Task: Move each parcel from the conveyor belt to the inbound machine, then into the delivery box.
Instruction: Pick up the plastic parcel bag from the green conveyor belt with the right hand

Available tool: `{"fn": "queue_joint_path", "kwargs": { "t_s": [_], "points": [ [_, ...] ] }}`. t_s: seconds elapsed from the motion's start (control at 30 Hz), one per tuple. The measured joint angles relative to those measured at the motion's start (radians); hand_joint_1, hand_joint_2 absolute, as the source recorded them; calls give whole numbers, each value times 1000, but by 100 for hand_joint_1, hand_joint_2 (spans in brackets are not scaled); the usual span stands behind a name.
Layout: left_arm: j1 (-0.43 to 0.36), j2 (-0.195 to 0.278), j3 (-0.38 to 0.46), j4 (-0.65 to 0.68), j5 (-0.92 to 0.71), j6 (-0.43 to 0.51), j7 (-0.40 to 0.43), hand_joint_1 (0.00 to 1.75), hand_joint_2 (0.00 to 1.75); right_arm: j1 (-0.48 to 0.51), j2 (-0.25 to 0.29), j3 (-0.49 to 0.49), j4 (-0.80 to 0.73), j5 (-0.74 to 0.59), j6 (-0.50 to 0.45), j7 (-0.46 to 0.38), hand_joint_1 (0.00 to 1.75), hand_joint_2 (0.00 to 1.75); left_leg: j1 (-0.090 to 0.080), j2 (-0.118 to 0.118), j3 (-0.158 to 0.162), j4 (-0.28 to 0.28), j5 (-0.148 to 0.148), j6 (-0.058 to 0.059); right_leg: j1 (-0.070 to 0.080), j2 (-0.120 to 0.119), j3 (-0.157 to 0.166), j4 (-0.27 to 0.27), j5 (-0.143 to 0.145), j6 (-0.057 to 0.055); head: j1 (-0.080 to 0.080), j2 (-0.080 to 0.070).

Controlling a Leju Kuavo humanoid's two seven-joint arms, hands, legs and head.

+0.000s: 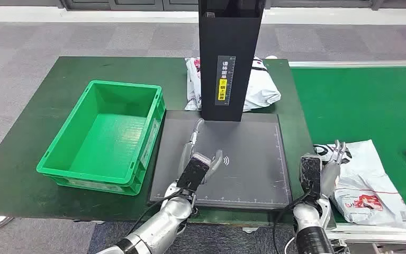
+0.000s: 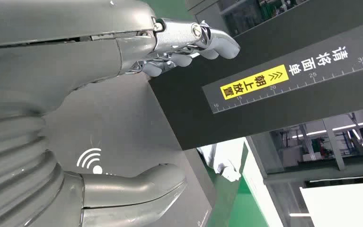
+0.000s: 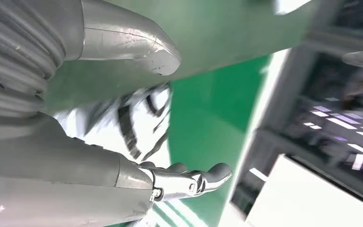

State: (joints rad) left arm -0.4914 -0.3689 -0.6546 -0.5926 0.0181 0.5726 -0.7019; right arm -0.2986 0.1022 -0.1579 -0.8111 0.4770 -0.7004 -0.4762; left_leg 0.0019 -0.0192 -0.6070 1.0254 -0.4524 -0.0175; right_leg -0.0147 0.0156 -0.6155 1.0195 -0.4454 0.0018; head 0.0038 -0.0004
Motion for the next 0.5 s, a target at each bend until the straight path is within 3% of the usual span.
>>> {"fn": "queue_joint_path", "kwargs": {
  "t_s": [0.27, 0.5],
  "points": [
    [2, 0, 16, 1, -5, 2, 0, 0, 175, -65, -42, -158, 141, 190, 0, 74, 0, 175, 0, -1, 0, 0, 0, 0, 0, 0, 0, 0, 0, 0, 0, 0],
    [10, 1, 40, -4, -22, 2, 0, 0, 175, -91, -73, -268, 223, 434, 0, 237, 0, 175, 0, -2, -1, 0, 0, 0, 0, -1, 0, 0, 0, 0, 0, 0]
  ]
}}
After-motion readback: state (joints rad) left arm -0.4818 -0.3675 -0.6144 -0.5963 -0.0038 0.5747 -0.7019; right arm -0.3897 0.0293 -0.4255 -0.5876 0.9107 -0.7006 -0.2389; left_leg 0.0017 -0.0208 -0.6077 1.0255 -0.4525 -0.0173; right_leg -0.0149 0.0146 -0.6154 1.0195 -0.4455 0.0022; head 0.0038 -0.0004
